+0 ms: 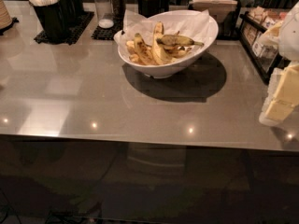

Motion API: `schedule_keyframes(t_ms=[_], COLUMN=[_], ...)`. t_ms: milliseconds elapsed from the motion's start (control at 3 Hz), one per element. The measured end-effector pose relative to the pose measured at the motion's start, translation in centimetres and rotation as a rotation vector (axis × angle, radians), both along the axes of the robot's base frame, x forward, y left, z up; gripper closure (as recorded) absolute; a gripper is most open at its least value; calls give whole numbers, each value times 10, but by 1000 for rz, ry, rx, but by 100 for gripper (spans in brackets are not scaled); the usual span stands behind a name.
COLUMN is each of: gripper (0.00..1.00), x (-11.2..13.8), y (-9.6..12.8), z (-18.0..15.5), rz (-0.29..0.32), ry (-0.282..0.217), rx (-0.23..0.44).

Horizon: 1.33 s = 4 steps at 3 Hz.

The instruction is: Pick banana from white bowl

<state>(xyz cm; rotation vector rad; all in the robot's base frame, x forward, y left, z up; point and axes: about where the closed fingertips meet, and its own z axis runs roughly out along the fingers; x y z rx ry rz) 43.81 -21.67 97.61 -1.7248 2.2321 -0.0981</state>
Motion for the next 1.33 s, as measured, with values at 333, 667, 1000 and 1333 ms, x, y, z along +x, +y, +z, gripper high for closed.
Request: schedule_keyframes(t_ms=[333, 667, 1000, 1333], gripper=[0, 0, 0, 0], x=[0, 4, 39, 84], y=[0, 1, 18, 51], z=[0, 3, 5, 6], rz=[0, -9, 50, 164], ry=[0, -22, -59, -83], rx=[0, 17, 83, 158])
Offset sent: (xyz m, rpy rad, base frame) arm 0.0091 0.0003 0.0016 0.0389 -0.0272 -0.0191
